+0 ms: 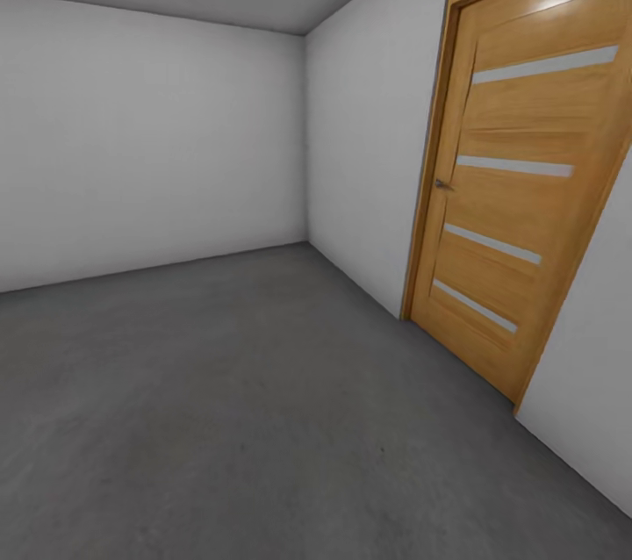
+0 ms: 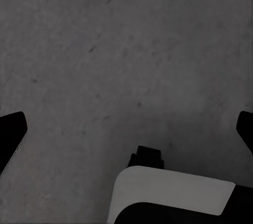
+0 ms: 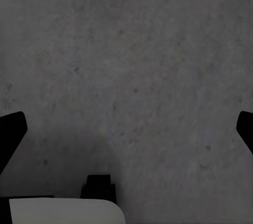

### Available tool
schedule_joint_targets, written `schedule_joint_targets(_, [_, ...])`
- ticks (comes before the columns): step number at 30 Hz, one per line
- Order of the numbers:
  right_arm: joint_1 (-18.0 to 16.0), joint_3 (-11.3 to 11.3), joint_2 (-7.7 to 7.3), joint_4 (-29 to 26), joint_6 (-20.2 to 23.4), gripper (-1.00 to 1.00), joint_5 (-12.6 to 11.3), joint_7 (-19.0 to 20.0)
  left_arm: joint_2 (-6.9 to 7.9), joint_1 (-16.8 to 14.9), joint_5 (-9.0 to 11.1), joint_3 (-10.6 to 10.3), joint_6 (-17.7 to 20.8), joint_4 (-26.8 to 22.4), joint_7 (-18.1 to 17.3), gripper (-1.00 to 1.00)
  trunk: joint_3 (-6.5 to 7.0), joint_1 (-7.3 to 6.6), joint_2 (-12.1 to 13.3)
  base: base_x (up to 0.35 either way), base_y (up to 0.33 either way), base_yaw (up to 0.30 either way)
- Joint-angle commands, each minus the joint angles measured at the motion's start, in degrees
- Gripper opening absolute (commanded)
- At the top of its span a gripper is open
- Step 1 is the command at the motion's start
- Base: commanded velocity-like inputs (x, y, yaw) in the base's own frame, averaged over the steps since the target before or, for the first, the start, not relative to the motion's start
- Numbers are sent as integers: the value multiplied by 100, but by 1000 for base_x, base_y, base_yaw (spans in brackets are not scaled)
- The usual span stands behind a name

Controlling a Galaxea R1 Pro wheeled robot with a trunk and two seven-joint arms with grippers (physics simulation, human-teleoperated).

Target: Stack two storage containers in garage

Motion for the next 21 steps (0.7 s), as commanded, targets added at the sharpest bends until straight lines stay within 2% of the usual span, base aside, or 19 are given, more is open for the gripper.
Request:
schedule_joint_targets(1, [-2,5,-1,-12,35,100,1,-3,-5,4,1,16,39,-21,3,100,-5,4,-3,312,32,-179])
schedule_joint_targets(12, [2,5,-1,-12,35,100,1,-3,-5,6,1,16,40,-22,4,100,-5,4,-3,320,37,-237])
schedule_joint_targets(21, [2,5,-1,-12,35,100,1,-3,-5,4,1,16,40,-22,-2,100,-5,4,-3,319,146,-39])
